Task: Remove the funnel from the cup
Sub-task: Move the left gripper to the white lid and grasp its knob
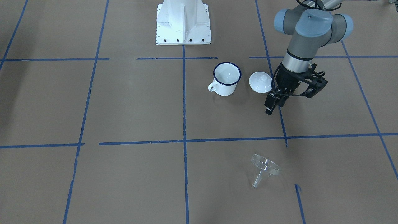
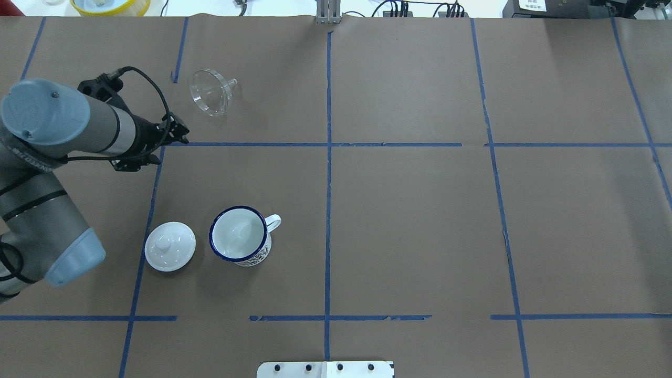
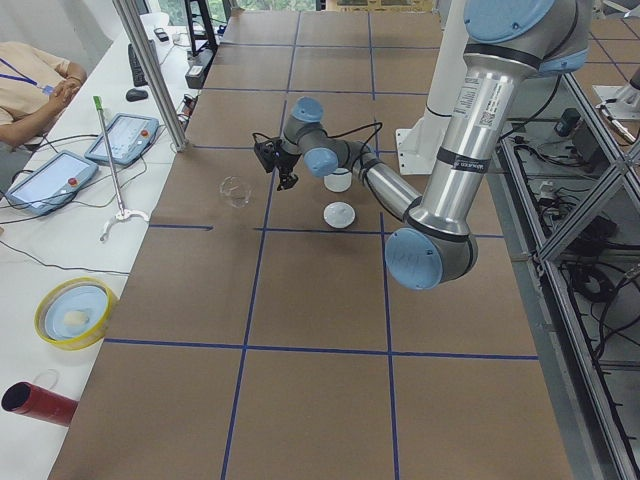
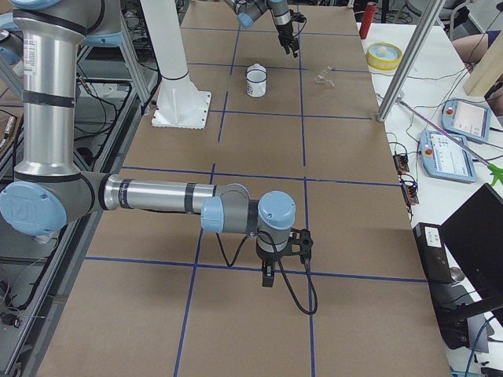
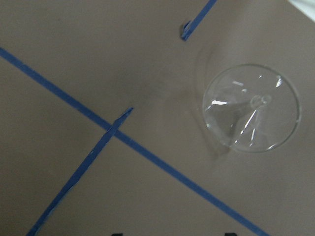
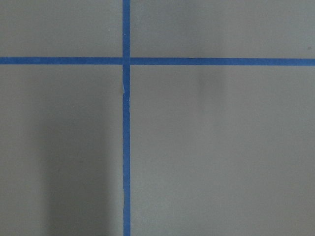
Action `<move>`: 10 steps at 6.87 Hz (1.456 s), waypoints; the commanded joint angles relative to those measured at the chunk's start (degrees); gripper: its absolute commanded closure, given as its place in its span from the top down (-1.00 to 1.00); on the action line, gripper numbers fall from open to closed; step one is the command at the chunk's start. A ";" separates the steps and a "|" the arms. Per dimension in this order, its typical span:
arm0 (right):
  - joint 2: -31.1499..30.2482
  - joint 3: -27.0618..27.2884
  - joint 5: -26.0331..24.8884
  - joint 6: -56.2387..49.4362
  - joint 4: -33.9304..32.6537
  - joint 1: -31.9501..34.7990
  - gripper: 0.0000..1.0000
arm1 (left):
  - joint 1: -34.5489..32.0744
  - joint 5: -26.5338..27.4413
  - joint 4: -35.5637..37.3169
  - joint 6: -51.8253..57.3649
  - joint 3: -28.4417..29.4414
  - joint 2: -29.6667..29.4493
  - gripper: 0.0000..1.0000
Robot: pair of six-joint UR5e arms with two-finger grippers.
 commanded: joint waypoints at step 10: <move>0.00 0.00 0.00 0.00 0.00 0.00 1.00 | 10.38 -2.62 4.08 -0.50 -5.08 8.65 0.57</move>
